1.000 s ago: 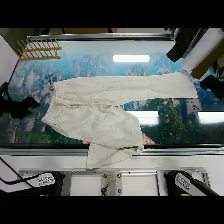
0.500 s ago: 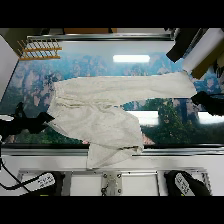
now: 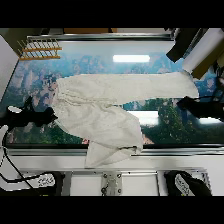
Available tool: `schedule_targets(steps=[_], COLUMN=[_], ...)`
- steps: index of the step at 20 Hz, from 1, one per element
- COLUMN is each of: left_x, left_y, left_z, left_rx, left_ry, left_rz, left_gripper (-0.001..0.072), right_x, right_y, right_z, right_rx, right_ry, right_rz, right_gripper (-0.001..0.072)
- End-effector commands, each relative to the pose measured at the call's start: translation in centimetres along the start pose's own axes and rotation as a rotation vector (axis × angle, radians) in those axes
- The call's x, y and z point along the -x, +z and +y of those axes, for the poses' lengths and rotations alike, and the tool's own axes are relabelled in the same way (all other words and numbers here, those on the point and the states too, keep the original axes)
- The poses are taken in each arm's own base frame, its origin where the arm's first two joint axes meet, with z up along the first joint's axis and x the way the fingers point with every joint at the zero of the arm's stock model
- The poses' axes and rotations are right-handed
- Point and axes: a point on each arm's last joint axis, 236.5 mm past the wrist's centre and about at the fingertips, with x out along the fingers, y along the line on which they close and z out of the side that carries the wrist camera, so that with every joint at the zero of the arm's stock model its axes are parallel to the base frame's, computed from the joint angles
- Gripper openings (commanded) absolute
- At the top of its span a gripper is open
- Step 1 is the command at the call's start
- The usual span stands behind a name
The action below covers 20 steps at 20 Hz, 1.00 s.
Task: Fold the clothes and pants, and hang the long-sleeved shirts on hangers.
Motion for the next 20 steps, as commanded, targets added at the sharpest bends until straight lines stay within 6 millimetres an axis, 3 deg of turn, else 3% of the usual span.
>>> schedule_targets(steps=[1, 3, 5, 8, 10, 13, 14, 15, 16, 18, 20], left_x=[1.6, 2.4, 3.0, 3.7, 4.0, 4.1, 4.1, 4.1, 4.2, 5.1, 6.9], left_y=[0.8, 1.3, 1.6, 2.0, 2.3, 2.3, 2.1, 2.0, 1.9, 2.1, 2.4], left_z=[-0.8, -0.7, -1.0, -1.8, -2.0, -2.1, -2.1, -2.1, -2.2, -2.8, -3.8], left_rx=[-0.029, -0.026, -0.035, -0.067, -0.074, -0.084, -0.084, -0.091, -0.105, -0.127, -0.168], left_ry=[-0.026, -0.035, -0.042, -0.053, -0.055, -0.056, -0.059, -0.06, -0.062, -0.063, -0.064], left_rz=[0.02, 0.019, 0.023, 0.024, 0.019, 0.02, 0.025, 0.031, 0.033, 0.008, -0.043], left_gripper=[0.0025, 0.0025, 0.0025, 0.0025, 0.0025, 0.0025, 0.0025, 0.0025, 0.0025, 0.0025, 0.0025], right_x=[-3.3, -6.2, -8.8, -11.7, -12.8, -13.9, -13.9, -13.9, -13.8, -13.0, -10.0], right_y=[-8.8, -13.8, -17.1, -20.9, -22.2, -21.9, -21.5, -21.2, -20.7, -17.1, -9.9], right_z=[4.0, 5.5, 7.0, 9.6, 10.8, 12.1, 12.4, 12.5, 12.8, 13.3, 13.3], right_rx=[0.14, 0.156, 0.216, 0.261, 0.279, 0.29, 0.295, 0.298, 0.299, 0.36, 0.446], right_ry=[0.072, 0.071, 0.074, 0.099, 0.107, 0.12, 0.123, 0.126, 0.131, 0.124, 0.06], right_rz=[0.28, 0.417, 0.511, 0.611, 0.65, 0.642, 0.634, 0.626, 0.614, 0.539, 0.403], right_gripper=[0.0652, 0.0652, 0.0652, 0.0652, 0.0652, 0.065, 0.0511, 0.0219, 0.0051, 0.0028, 0.0028])
